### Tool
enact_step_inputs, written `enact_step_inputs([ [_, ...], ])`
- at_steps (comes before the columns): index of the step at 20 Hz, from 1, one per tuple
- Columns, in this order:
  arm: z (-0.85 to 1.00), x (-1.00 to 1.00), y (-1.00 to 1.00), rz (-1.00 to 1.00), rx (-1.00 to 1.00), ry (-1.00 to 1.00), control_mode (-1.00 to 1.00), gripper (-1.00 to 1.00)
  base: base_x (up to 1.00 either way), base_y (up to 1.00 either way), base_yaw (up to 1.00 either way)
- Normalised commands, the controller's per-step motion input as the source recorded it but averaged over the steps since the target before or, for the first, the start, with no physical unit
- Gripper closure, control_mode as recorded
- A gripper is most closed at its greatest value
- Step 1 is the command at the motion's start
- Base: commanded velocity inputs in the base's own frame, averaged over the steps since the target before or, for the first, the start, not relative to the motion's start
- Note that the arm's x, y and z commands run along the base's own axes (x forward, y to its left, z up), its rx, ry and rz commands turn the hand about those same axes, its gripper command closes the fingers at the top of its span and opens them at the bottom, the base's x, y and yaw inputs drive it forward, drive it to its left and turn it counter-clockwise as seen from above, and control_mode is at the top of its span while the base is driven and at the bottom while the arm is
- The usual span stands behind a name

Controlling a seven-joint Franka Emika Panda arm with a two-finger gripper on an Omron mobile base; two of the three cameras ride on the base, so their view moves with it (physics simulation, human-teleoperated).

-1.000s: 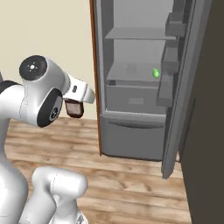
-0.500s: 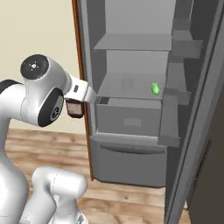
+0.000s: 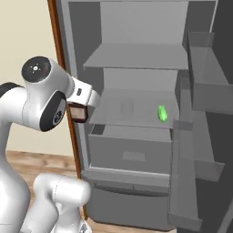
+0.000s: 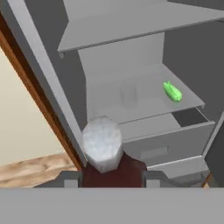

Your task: Place the condiment bottle and ketchup from the counter to the top shelf of the fridge. If the existing items in the fridge are on the top shelf, move them to other shelves.

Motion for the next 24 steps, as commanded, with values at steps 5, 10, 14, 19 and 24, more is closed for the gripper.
enact_step_inputs([
  [5,0.00,0.00,0.00,0.00,0.00,0.00,1.00,1.00,0.47,-0.38,0.03],
  [10,0.00,0.00,0.00,0.00,0.00,0.00,1.00,1.00,0.06,-0.32,0.04],
  [14,0.47,0.00,-0.20,0.00,0.00,-0.33,-1.00,1.00,0.00,0.00,0.00],
  [19,0.69,0.11,-0.01,0.00,0.00,-0.30,-1.00,1.00,0.00,0.00,0.00],
  [24,0.73,0.34,0.00,-0.02,0.00,-0.18,-1.00,1.00,0.00,0.00,0.00],
])
